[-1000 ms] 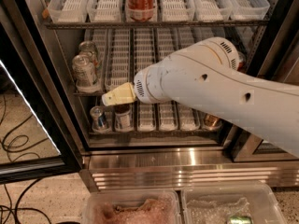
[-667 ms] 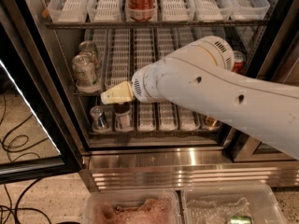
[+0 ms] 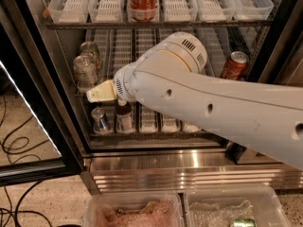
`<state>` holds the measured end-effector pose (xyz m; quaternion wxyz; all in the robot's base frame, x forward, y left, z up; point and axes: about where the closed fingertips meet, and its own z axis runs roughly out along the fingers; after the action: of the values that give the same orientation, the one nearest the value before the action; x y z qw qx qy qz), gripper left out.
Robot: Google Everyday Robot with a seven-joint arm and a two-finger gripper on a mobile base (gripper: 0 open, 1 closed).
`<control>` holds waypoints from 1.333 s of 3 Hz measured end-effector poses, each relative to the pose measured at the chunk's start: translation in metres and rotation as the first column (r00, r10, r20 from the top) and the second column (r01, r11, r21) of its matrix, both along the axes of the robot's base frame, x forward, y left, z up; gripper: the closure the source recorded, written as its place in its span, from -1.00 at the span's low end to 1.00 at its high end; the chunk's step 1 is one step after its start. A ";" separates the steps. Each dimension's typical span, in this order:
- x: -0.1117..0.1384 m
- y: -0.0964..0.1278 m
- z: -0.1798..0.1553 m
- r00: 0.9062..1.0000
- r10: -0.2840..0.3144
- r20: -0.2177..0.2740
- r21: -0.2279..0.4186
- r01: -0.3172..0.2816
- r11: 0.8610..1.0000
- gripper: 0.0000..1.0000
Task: Pick 7up can from middle shelf of fridge
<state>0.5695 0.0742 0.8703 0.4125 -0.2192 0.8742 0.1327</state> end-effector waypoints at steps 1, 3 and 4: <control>0.002 0.000 0.001 1.000 -0.014 0.006 -0.001 0.014 1.000 -1.00; 0.026 0.023 0.010 0.994 -0.058 0.089 0.041 0.055 0.998 -1.00; 0.035 0.037 0.003 0.994 -0.026 0.108 0.036 0.022 0.999 -1.00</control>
Offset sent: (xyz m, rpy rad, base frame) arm 0.0523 0.0226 0.0081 0.1387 -0.1952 -0.3756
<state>0.6047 0.1112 0.8732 0.4647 -0.2085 0.8506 0.1307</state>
